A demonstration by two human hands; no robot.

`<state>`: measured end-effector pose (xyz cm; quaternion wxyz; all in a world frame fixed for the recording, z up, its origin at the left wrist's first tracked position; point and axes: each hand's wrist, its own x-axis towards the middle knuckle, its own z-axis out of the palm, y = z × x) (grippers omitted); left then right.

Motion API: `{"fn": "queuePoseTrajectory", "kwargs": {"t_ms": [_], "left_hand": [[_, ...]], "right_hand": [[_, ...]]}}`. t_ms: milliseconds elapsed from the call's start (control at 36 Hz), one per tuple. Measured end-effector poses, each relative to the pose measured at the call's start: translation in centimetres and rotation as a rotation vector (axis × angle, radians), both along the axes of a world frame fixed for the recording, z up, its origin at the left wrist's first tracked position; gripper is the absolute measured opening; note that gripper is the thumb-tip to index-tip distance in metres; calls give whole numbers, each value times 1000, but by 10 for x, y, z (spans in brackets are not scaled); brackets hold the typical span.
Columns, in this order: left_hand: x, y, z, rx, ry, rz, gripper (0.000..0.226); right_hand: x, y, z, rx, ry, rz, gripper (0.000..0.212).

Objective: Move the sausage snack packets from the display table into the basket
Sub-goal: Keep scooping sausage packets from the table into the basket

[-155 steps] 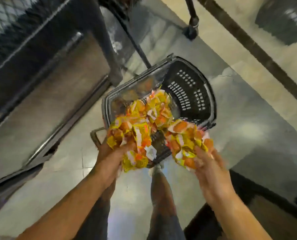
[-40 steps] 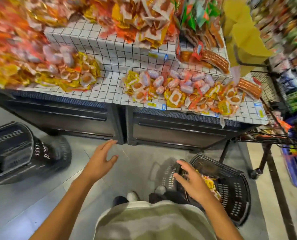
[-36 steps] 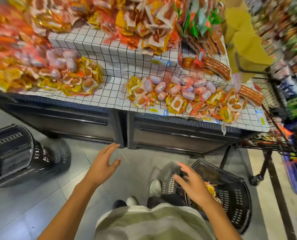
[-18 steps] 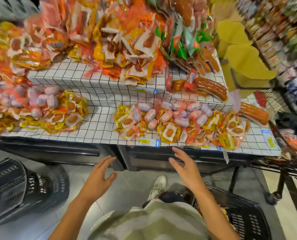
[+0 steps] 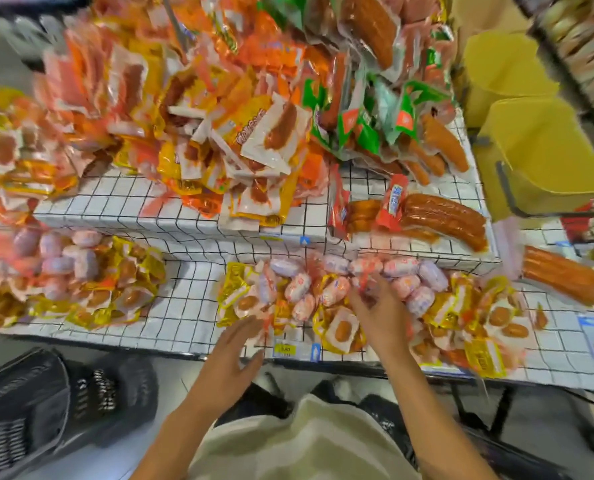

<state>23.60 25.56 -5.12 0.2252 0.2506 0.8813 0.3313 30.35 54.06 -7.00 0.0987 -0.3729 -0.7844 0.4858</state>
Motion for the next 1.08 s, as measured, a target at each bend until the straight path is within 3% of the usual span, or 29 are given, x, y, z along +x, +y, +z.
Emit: {"fn": "queuePoseTrajectory", "kwargs": {"t_ms": [83,222,333,444,667,778,861,944,1083], "left_hand": [[-13,7,0,17,-22,-60,50],[-34,22,5,56,-3,-102,46],[-44,29,9,117,3,-116,45],[-52,38,10,159,-22,-108,45],[-55,70,39,378,4,-179,41],[-54,90,55,498,-97,-243,52],[-53,104,56,538,-109,-335,45],[-49,108,46,567,-129,-256,32],[-52,110,32,569,-168,-129,33]], "right_hand": [[-8,-5,-1,-7,-14,-39,50],[-6,-10,0,49,51,9,14],[0,-10,9,28,116,-149,16],[0,-16,32,84,324,-320,23],[-16,-26,82,114,506,-220,26],[-21,-36,99,211,498,-65,16],[-30,-51,103,192,471,37,15],[-36,-59,98,47,432,2,20],[-35,-64,81,-22,407,63,19]]}}
